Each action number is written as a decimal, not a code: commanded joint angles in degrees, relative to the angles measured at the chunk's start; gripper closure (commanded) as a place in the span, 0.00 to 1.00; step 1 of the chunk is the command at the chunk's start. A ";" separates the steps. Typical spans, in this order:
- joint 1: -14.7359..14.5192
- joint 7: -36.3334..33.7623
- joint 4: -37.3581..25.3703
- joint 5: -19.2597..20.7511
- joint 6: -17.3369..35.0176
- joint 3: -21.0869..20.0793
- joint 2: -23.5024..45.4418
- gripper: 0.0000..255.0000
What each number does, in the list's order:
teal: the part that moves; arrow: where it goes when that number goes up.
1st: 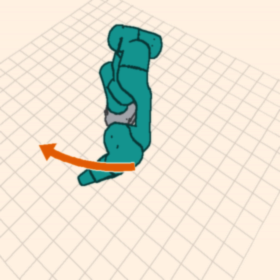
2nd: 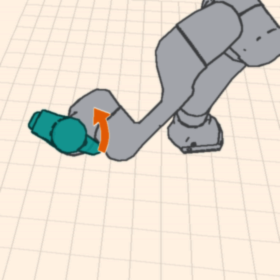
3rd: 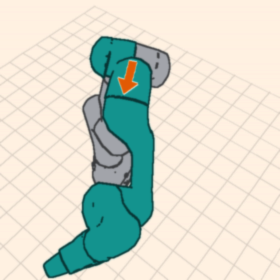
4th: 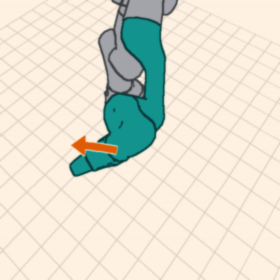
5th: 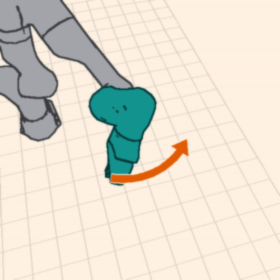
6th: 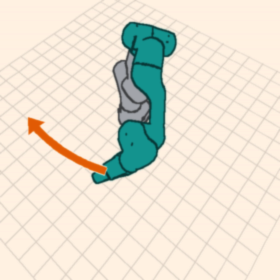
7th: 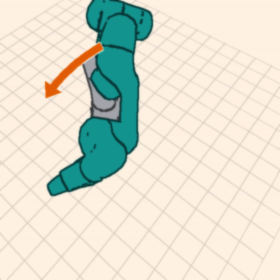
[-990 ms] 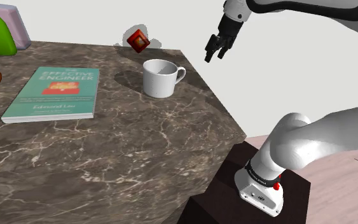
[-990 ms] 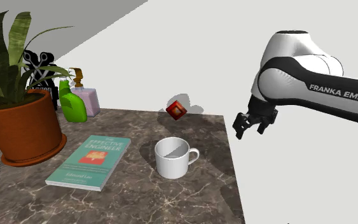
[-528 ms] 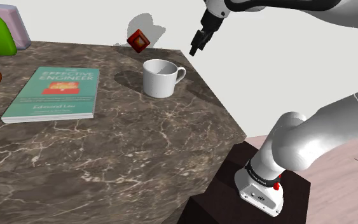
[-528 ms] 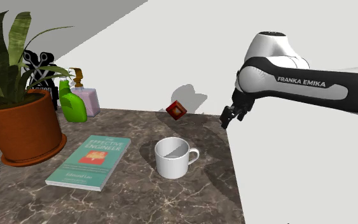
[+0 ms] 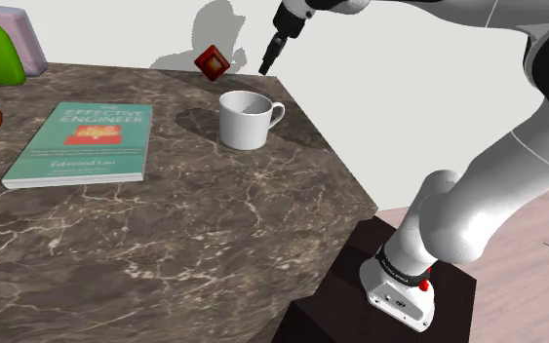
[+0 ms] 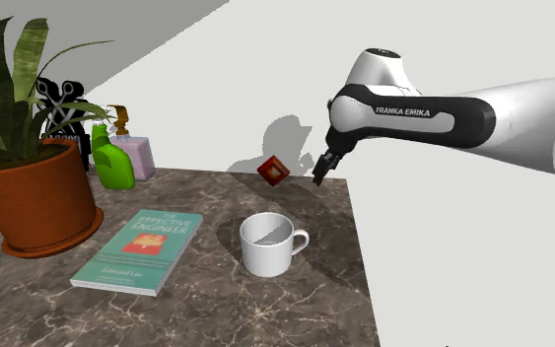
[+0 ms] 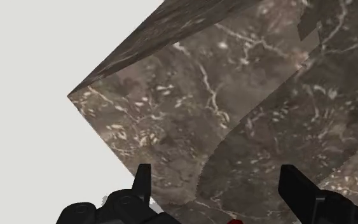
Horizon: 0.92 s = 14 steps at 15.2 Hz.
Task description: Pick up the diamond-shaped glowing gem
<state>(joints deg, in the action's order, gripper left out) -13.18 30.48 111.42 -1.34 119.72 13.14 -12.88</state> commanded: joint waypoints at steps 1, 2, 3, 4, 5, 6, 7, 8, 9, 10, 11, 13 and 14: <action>-1.20 4.93 -2.99 -1.76 1.29 0.42 3.05 0.00; -1.72 7.24 -4.63 -2.69 1.74 0.52 4.62 0.00; -2.23 9.53 -6.30 -3.64 2.12 0.58 6.18 0.00; -2.70 11.80 -8.00 -4.59 2.43 0.60 7.71 0.00; -3.13 14.04 -9.72 -5.55 2.68 0.55 9.21 0.00; -3.47 16.27 -11.46 -6.50 2.86 0.41 10.70 0.00; -3.78 18.45 -13.22 -7.44 2.99 0.22 12.16 0.00; -4.05 20.61 -14.99 -8.35 3.06 -0.02 13.60 0.00; -4.27 22.63 -16.70 -9.20 3.08 -0.31 14.95 0.00; -4.26 22.75 -15.83 -9.25 3.86 -0.37 14.86 0.00; -4.26 22.88 -14.97 -9.31 4.64 -0.40 14.79 0.00; -4.30 23.14 -13.32 -9.45 6.19 -0.44 14.68 0.00; -4.31 23.28 -12.51 -9.53 6.95 -0.46 14.65 0.00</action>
<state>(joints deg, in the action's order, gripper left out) -17.54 53.39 98.46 -10.62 125.92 12.65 1.48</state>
